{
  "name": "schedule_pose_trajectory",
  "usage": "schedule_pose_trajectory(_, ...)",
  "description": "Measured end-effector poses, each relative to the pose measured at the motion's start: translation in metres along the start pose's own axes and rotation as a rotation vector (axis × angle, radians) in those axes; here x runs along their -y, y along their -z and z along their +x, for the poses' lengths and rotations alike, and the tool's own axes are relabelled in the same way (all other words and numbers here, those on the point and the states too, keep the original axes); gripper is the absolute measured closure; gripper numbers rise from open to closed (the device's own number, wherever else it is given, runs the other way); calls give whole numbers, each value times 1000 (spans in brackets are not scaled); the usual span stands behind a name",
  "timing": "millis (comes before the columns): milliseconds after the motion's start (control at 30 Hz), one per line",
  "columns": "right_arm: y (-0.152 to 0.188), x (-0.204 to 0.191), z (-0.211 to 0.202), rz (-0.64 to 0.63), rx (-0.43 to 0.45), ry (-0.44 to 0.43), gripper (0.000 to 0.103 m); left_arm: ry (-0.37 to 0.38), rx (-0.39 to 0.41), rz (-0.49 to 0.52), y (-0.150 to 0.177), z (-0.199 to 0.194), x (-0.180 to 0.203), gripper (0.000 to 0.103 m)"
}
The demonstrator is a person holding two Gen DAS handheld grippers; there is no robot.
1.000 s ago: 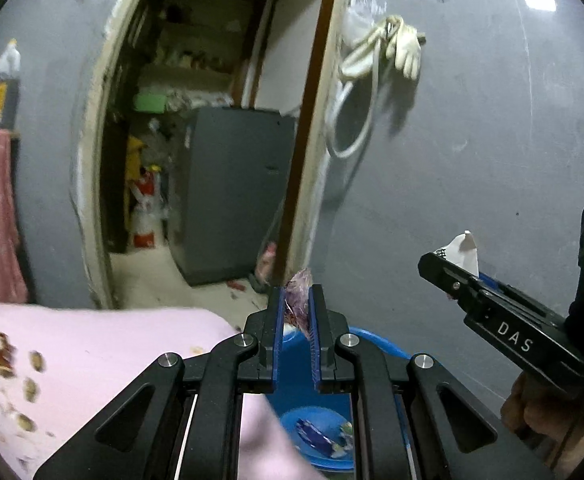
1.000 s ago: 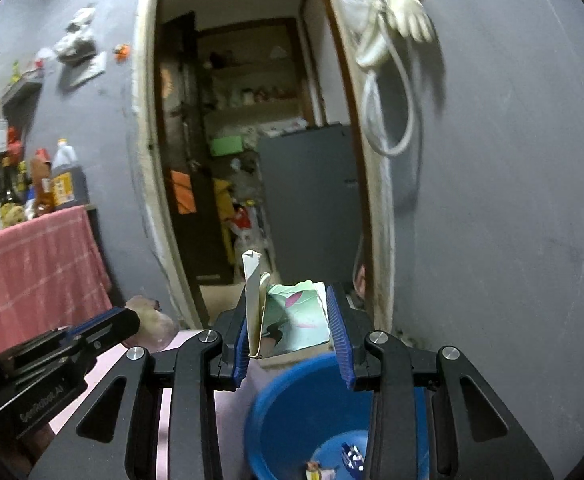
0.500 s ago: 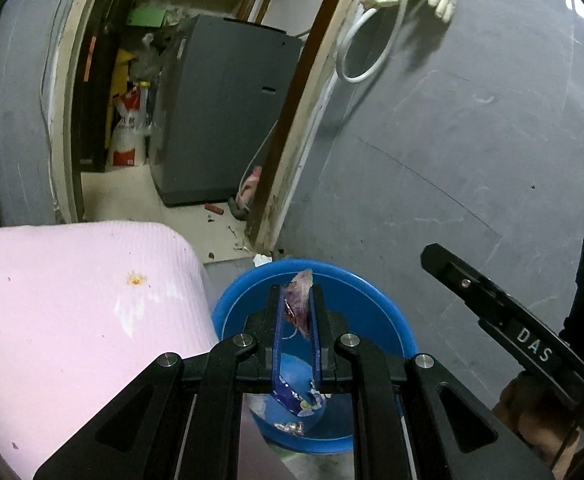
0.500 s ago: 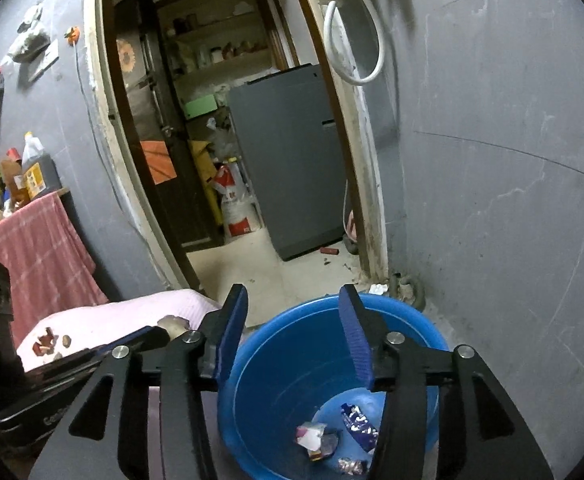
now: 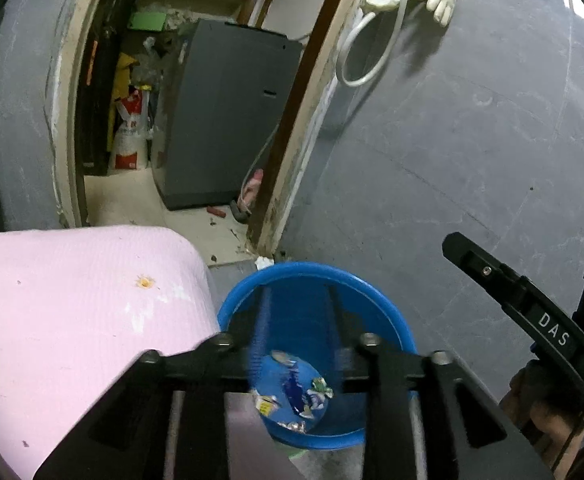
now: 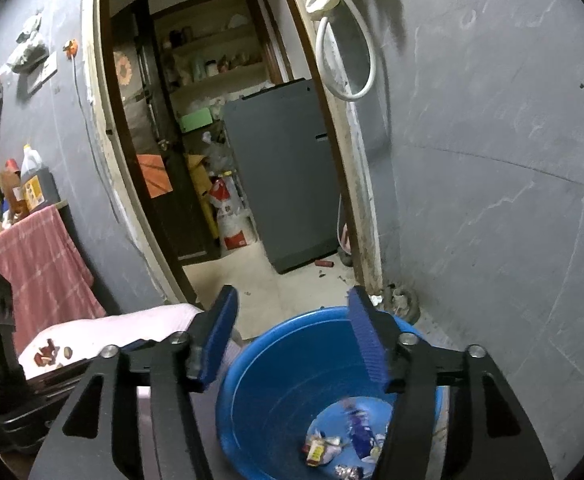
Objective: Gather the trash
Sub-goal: 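Move both open tools back over the remaining scraps on the table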
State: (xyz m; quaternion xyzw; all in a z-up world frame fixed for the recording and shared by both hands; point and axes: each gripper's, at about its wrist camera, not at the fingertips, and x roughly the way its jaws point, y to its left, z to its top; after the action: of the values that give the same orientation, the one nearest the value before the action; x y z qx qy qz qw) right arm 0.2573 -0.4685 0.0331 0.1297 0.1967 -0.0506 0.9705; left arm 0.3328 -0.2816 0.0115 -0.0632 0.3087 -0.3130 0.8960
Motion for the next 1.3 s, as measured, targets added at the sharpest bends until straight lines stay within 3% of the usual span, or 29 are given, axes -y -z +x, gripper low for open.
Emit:
schedule_pose_trajectory(100,-2,-2,-6,-6,24,5,30,-12,41,-3,-2,-12,-2,64)
schedule_pose_trajectory(167,-4,-4,-9,-8,39,5,26,-33,64,-3,-6,-21,-3,50)
schedule_pose_trajectory(233,-6,-5,-12,-6,56,2,21,-51,93,-6,-9,-31,-5,43)
schedule_pose_trajectory(400,-10,-10,-22,-5,103,-23,0,-115,183,-12,-15,-63,-13,15)
schedule_pose_trajectory(533,-13,-18,-28,-32,123,-58,0,-120,226,-4,-16,-89,-20,6)
schedule_pose_trajectory(767,-17,-42,-39,-77,171,-91,0,-201,298,61,-16,-131,-21,5)
schedule_pose_trajectory(1300,-23,-136,-71,-232,263,-252,0,-364,393,17,-5,-211,-72,5)
